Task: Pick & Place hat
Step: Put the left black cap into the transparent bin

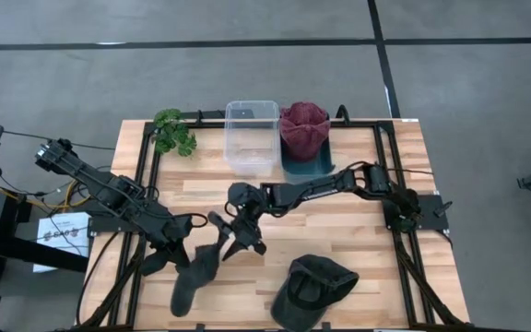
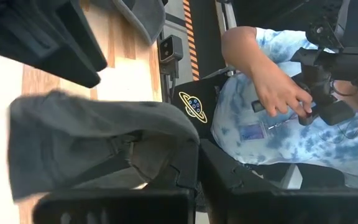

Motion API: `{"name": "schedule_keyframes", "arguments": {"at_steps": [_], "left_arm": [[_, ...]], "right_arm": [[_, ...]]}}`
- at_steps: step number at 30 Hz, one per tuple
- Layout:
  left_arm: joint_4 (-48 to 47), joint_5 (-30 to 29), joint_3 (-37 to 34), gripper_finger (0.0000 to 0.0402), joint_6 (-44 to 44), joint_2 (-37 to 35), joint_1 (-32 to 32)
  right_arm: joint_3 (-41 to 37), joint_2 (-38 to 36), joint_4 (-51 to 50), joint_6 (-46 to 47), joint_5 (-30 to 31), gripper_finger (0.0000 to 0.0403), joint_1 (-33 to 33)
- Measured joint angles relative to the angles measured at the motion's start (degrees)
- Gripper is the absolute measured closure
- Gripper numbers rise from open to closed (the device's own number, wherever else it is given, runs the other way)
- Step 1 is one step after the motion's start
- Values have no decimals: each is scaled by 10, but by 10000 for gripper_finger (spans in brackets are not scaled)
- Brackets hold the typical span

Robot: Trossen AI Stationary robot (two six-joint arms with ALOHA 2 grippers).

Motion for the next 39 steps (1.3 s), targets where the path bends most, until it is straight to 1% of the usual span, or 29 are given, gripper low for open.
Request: {"name": "schedule_keyframes", "arguments": {"at_steps": [2, 7, 9, 15, 20, 23, 28, 33, 39], "left_arm": [[0, 0, 0, 394, 0, 0, 0], [0, 0, 0, 394, -2, 0, 0], [0, 0, 0, 394, -4, 0, 0], [0, 0, 0, 394, -13, 0, 0], [0, 0, 0, 394, -15, 0, 0], [0, 0, 0, 394, -15, 0, 0], [0, 0, 0, 394, -14, 0, 0], [0, 0, 0, 394, -14, 0, 0], [0, 0, 0, 394, -13, 0, 0]], "right_arm": [[0, 0, 0, 0, 5, 285, 3], [0, 0, 0, 0, 58, 285, -8], [0, 0, 0, 0, 70, 285, -18], [0, 0, 32, 38, 72, 285, -47], [0, 0, 53, 46, 72, 285, -61], [0, 0, 59, 58, 62, 285, -62], [0, 0, 61, 61, -18, 285, -51], [0, 0, 66, 61, -18, 285, -40], [12, 0, 64, 90, -18, 285, -58]]}}
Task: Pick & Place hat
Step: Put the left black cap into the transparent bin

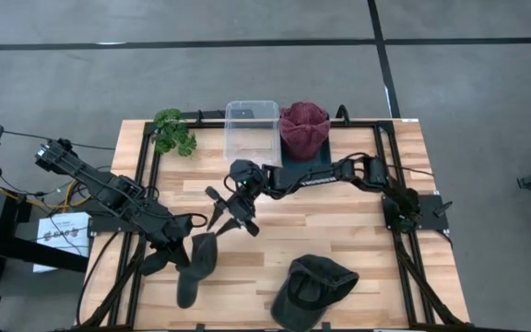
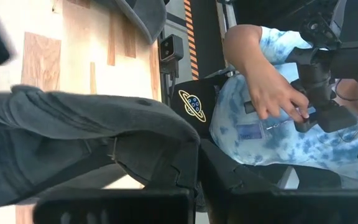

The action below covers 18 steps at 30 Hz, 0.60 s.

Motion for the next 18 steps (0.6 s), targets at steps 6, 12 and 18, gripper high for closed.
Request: {"name": "schedule_keyframes", "arguments": {"at_steps": [6, 12, 18], "left_arm": [[0, 0, 0, 394, 0, 0, 0], [0, 0, 0, 394, 0, 0, 0], [0, 0, 0, 394, 0, 0, 0]], "right_arm": [[0, 0, -6, 9, -1, 285, 1], [0, 0, 4, 37, -20, 285, -12], [-6, 0, 7, 80, -64, 285, -41]]}}
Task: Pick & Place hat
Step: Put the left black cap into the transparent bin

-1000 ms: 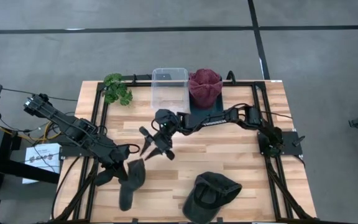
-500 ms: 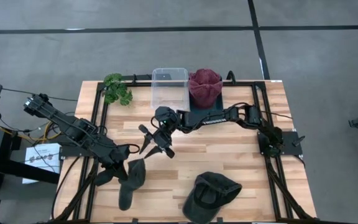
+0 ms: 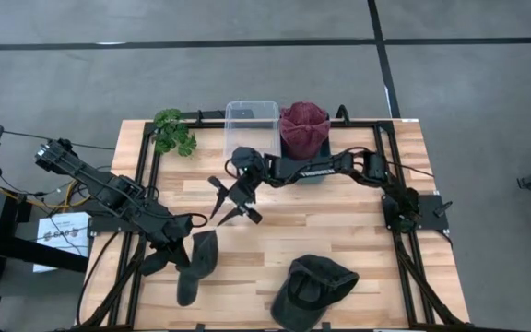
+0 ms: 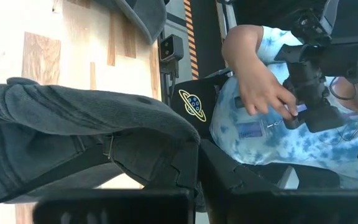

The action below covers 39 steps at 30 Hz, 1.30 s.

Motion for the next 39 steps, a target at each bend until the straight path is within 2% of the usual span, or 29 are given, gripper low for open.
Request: {"name": "schedule_keyframes", "arguments": {"at_steps": [3, 7, 10, 16, 25, 39], "left_arm": [[0, 0, 0, 394, 0, 0, 0], [0, 0, 0, 394, 0, 0, 0], [0, 0, 0, 394, -1, 0, 0], [0, 0, 0, 394, -5, 0, 0], [0, 2, 0, 394, -6, 0, 0], [0, 2, 0, 394, -4, 0, 0]], "right_arm": [[-7, 1, 9, 2, -26, 285, 0], [2, 52, 114, 73, -31, 285, 3], [47, 109, 156, 146, -38, 285, -5], [127, 159, 156, 189, -84, 285, -18], [143, 155, 138, 192, -165, 285, -17], [142, 155, 127, 184, -151, 285, 6]]}}
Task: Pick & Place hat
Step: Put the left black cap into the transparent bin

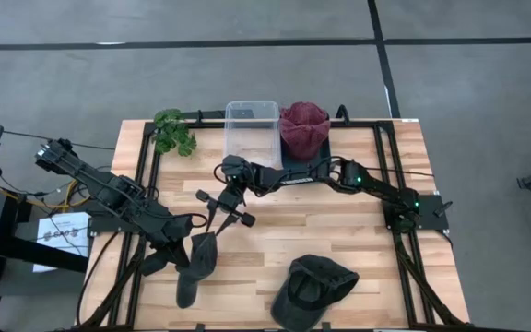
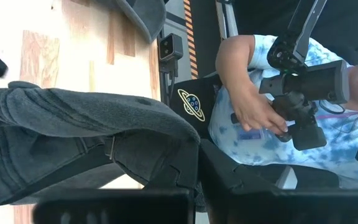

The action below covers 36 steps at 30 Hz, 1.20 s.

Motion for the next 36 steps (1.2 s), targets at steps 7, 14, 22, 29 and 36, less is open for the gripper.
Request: {"name": "schedule_keyframes", "arguments": {"at_steps": [7, 14, 22, 29, 36], "left_arm": [[0, 0, 0, 394, 0, 0, 0], [0, 0, 0, 394, 0, 0, 0], [0, 0, 0, 394, 0, 0, 0], [-1, -2, 0, 394, 0, 0, 0], [-1, -3, 0, 394, 0, 0, 0]], "right_arm": [[0, 0, -4, -9, 7, 285, 17], [0, 0, -20, -14, 6, 285, 39], [0, 0, -26, -36, 26, 286, 58], [0, -1, -60, -102, 67, 375, 59], [0, -1, -62, -42, 65, 388, 50]]}}
